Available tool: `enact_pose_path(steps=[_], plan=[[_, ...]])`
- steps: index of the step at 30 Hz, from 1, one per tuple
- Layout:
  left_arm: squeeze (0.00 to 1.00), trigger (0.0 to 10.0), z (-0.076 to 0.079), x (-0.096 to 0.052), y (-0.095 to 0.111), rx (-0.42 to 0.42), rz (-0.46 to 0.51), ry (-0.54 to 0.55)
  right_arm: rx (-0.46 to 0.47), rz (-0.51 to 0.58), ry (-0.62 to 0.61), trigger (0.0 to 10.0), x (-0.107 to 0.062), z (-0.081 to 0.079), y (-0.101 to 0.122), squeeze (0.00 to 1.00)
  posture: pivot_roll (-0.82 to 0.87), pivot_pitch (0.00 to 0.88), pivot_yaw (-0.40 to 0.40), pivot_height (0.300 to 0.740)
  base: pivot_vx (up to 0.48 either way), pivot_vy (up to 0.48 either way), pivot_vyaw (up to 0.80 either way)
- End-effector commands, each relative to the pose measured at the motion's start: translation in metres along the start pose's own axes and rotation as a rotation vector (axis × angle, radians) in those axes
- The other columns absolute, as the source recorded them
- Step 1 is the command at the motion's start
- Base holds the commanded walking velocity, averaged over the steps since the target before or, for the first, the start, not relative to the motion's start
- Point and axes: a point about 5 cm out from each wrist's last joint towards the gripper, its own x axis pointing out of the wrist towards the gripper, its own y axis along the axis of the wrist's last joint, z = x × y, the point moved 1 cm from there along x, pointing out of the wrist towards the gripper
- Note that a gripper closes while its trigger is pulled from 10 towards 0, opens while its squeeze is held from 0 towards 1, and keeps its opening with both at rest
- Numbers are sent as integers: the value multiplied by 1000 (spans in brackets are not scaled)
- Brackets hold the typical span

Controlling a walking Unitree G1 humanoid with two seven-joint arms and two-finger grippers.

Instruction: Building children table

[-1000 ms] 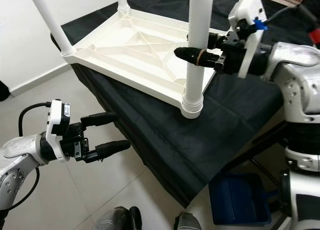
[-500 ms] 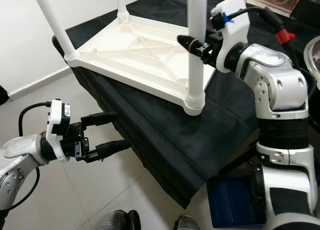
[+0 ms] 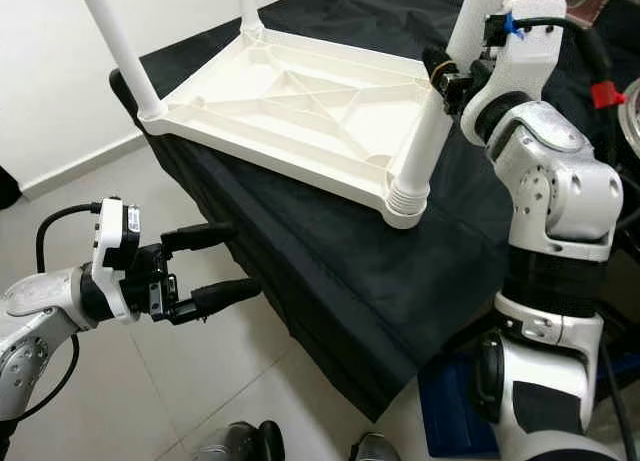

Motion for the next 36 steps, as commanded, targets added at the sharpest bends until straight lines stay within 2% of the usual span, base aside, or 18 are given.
enact_pose_path(steps=[1,3,4,7,9,12,17,21,22,27,34,36], plan=[[0,10000,1,0,-1,8,-6,-3,-20,-134,-94,10000,-4,8,-34,0,-72,197,70,740,0,0,0],[0,10000,1,1,-1,8,-6,-2,-18,-122,-83,10000,-6,3,-35,0,-69,196,69,740,0,0,0],[0,10000,0,1,-1,8,-5,-1,-26,-108,-53,10000,-11,-5,-38,0,-71,195,70,740,0,0,0],[0,10000,0,1,-1,8,-5,0,-32,-100,-39,10000,-13,-8,-39,0,-70,195,70,740,0,0,0],[0,10000,-1,0,-1,10,-5,1,-46,-51,-1,10000,-18,-14,-36,0,-71,191,68,740,0,0,0],[0,10000,-1,0,-1,13,-4,2,-74,-14,45,10000,-24,-17,-35,0,-71,188,65,740,0,0,0],[0,10000,-1,1,-1,15,-3,2,-60,-27,117,10000,-30,-19,-40,0,-75,186,65,740,0,0,0],[0,10000,-1,1,-1,15,-3,1,-73,-20,195,10000,-35,-18,-37,0,-76,185,65,740,0,0,0],[0,10000,-1,1,-1,16,-4,0,-94,-11,217,10000,-36,-8,-30,0,-74,184,67,740,0,0,0],[0,10000,-1,1,0,17,-3,-1,-115,-2,286,10000,-42,7,-16,0,-75,186,68,740,0,0,0],[0,10000,0,3,0,18,1,-2,-127,-25,306,10000,-46,13,-21,0,-75,187,69,740,0,0,0],[0,10000,0,3,1,19,1,-2,-106,-52,300,10000,-46,12,-28,0,-74,187,69,740,0,0,0]])
